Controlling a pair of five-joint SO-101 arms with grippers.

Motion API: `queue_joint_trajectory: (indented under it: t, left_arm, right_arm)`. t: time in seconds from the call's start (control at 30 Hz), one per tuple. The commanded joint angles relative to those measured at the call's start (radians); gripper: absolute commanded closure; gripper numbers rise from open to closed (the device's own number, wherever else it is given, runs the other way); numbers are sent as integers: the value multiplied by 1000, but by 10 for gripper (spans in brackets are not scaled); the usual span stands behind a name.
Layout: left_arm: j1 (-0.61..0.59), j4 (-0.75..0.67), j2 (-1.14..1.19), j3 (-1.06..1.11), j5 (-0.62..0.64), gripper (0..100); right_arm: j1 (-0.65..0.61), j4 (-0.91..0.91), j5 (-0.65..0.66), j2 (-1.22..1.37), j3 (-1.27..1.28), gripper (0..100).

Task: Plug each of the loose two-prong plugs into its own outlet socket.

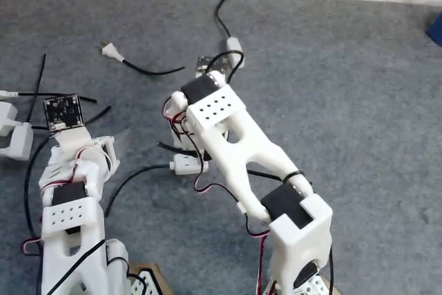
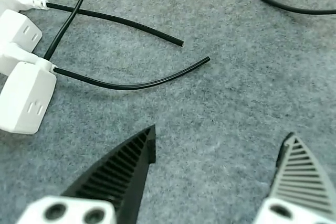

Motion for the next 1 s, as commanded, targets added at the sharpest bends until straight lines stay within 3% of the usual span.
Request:
queue_joint_trajectory:
  t: [0.0, 0.57, 0.97]
  left_arm:
    - [16, -18, -10, -2, 0, 636]
    - [16, -18, -10, -2, 0, 636]
    - [16, -18, -10, -2, 0, 636]
  right_arm:
    - [15, -5, 12, -8, -8, 991]
    - [15, -68, 14, 10, 4, 991]
    - [15, -36, 41, 275, -114, 991]
